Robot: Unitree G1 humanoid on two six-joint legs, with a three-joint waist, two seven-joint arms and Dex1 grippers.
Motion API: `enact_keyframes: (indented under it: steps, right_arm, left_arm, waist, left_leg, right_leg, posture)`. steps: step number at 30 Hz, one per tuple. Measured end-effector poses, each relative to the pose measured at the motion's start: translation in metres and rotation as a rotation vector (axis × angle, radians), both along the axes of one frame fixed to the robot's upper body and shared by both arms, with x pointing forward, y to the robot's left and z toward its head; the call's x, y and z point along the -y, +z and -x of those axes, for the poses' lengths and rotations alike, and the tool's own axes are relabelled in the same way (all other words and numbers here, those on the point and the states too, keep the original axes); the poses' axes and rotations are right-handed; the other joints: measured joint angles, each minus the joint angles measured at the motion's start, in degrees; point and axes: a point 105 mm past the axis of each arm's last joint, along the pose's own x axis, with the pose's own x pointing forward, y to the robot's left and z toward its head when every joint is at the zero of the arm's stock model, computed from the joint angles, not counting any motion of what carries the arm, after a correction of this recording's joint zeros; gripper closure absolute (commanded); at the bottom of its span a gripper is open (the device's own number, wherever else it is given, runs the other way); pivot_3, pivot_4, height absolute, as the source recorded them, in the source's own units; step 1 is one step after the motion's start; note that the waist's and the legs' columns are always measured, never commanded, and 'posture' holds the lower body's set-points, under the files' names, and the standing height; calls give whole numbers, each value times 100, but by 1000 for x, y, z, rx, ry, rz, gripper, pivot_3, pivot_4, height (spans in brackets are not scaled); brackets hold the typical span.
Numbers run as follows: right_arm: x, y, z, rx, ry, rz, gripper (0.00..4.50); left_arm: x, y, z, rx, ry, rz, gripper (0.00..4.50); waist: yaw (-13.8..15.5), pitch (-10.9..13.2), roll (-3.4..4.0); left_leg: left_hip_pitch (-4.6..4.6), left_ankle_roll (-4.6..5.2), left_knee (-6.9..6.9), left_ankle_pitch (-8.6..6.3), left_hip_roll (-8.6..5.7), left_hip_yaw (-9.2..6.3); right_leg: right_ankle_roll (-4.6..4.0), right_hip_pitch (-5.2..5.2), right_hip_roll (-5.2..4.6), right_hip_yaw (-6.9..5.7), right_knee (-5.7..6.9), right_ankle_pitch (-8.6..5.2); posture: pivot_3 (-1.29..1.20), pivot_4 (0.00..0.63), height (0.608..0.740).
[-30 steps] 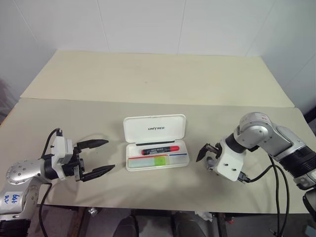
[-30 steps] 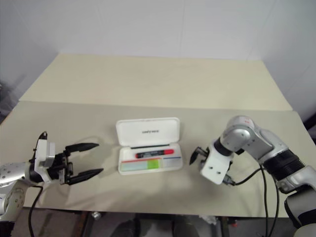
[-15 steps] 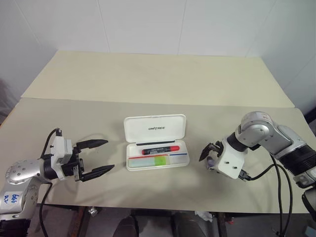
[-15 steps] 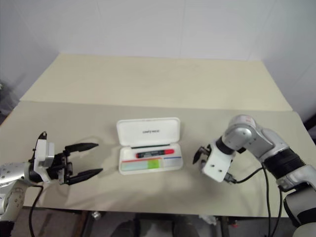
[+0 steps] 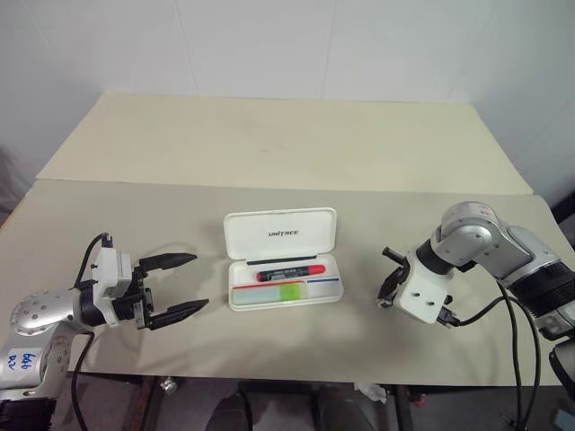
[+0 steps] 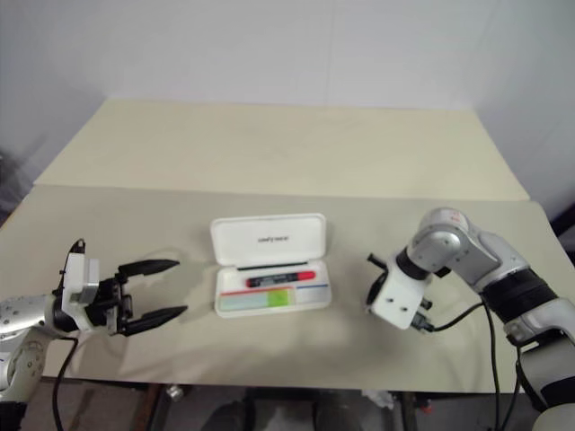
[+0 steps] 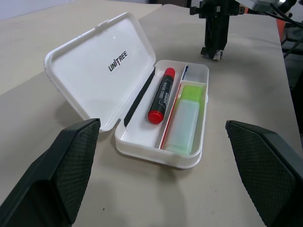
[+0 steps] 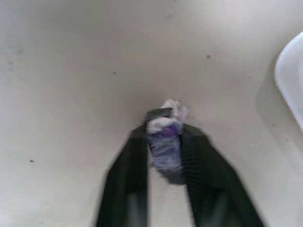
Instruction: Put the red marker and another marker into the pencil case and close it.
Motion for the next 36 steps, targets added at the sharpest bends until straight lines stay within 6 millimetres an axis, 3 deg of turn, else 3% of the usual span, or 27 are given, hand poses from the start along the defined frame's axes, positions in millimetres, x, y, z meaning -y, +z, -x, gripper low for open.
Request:
enact_keyframes:
  steps: [8, 16, 22, 32, 36]
  right_arm:
    - [-15, 6, -4, -38, -107, -82, 4145]
    - [-46, 45, -3, -87, -247, -267, 4145]
    - [-62, 54, 9, -185, -387, -303, 4145]
    - [-67, 46, 14, -194, -513, -181, 4145]
    - [-78, 40, 16, -224, -570, -150, 4145]
  left_arm:
    - [1, 2, -1, 8, -1, 0, 0]
    - [-1, 3, -4, 10, 5, 7, 0]
    - [-2, 3, -6, 10, 8, 13, 0]
    - [-1, 2, -6, 8, 5, 16, 0]
    - [0, 1, -5, 6, 7, 17, 0]
  waist:
    - [-17, 2, 4]
    - [15, 5, 8]
    - [32, 4, 9]
    - [23, 4, 8]
    - [1, 4, 8]
  left_leg:
    - [-1, 0, -4, 0, 2, -7]
    - [-29, -3, -7, -3, -1, -17]
    - [-69, -3, -2, -3, -3, -29]
    - [-106, -5, -1, -2, -3, -17]
    - [-106, -5, 0, -2, -3, -15]
  right_leg:
    - [0, -9, 2, 4, 6, 0]
    - [0, -27, -5, -4, -9, -1]
    - [0, -62, -6, -16, -8, -1]
    - [0, -113, -2, -7, 3, -1]
    - [0, -115, -1, -4, 7, -1]
  posture:
    - [0, 150, 740]
    - [0, 150, 740]
    - [0, 150, 740]
    - [0, 150, 740]
    - [0, 150, 740]
